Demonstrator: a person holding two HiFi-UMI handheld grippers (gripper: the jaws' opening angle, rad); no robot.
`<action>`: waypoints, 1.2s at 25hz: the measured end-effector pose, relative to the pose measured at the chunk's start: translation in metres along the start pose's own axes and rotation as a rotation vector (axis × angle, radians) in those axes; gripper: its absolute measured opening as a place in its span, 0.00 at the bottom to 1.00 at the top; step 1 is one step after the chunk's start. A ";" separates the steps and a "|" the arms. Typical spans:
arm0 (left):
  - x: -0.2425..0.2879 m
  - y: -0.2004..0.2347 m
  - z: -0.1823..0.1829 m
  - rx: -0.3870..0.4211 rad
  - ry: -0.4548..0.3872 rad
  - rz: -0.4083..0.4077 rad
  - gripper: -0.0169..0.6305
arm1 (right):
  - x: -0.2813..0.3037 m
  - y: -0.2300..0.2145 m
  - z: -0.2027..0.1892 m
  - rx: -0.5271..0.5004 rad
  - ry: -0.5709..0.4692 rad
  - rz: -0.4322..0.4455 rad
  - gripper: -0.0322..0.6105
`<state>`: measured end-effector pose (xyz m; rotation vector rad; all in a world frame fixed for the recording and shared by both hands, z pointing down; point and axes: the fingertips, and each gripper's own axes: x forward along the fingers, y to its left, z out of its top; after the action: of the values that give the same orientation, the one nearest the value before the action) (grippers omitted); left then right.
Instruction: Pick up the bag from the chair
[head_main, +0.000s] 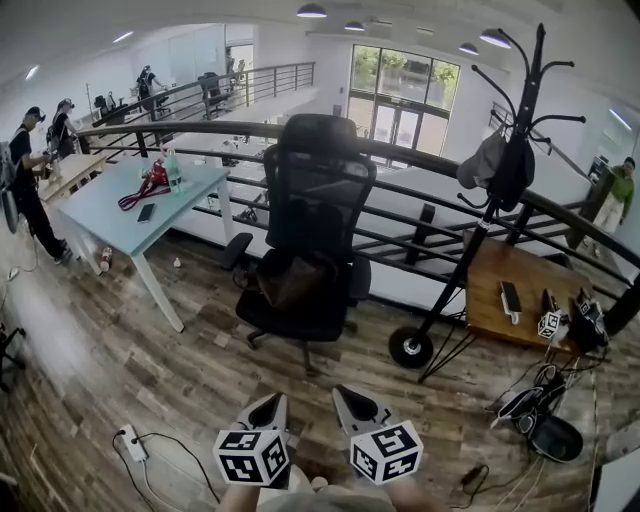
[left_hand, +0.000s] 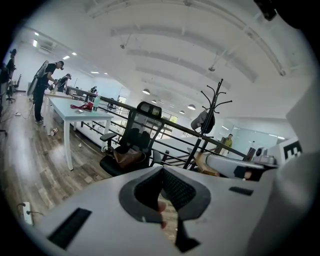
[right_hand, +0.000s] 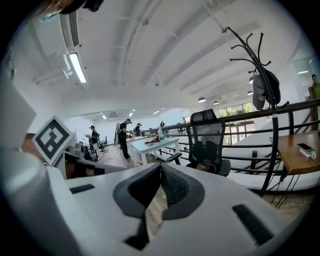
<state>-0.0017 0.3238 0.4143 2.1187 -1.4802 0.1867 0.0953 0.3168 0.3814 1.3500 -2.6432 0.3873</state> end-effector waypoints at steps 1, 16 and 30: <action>0.000 -0.002 -0.001 0.001 0.001 0.001 0.03 | -0.001 -0.001 0.000 0.002 -0.002 0.000 0.05; 0.023 -0.006 0.000 0.014 0.015 0.012 0.03 | 0.016 -0.012 0.001 0.015 0.007 0.023 0.05; 0.121 0.039 0.046 -0.014 0.042 -0.010 0.03 | 0.109 -0.067 0.017 0.024 0.060 0.015 0.05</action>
<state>0.0009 0.1909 0.4391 2.0977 -1.4429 0.2147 0.0859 0.1903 0.4031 1.3053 -2.6097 0.4550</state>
